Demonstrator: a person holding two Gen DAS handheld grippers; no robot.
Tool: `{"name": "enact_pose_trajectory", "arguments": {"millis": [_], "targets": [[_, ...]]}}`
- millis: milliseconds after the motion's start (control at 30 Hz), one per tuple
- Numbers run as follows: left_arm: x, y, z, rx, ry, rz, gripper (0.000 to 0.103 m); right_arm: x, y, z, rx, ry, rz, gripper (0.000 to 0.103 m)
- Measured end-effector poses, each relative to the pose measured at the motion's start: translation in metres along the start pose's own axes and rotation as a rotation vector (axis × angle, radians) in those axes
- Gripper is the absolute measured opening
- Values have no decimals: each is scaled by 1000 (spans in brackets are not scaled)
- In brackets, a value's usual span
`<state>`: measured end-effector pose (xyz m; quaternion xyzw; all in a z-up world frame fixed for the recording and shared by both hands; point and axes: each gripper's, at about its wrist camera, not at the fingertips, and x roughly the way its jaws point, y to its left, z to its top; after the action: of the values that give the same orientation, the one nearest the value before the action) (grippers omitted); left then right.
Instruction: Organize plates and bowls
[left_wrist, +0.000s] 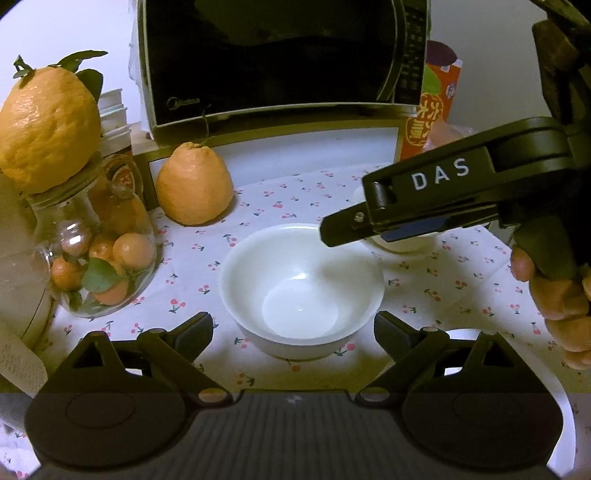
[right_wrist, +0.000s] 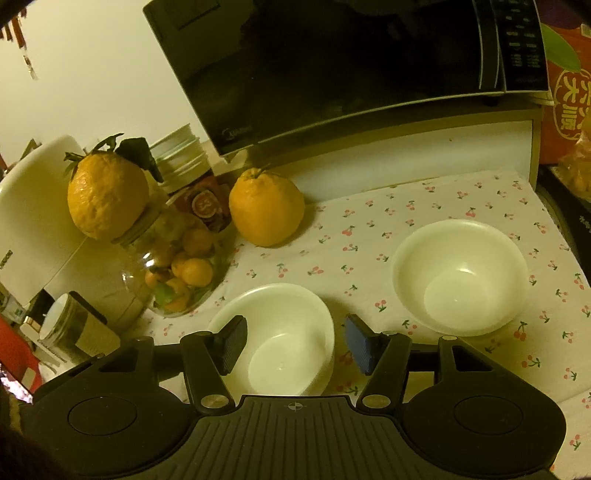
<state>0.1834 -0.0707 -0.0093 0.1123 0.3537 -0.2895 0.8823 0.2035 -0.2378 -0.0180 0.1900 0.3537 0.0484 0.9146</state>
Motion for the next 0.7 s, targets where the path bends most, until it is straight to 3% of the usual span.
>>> {"name": "enact_pose_trajectory", "arguments": {"millis": [267,400,700], "targets": [[-7,1,2,-4,1,-3,93,-9,-4,3,12,-5,-5,59],[-14,0,4,-9,-7,2,94,-20,-14,7,32,-26,-15,73],[-34,-13,12,33,-8,38,98,-50,-41,10,54,-62,-40,87]]}}
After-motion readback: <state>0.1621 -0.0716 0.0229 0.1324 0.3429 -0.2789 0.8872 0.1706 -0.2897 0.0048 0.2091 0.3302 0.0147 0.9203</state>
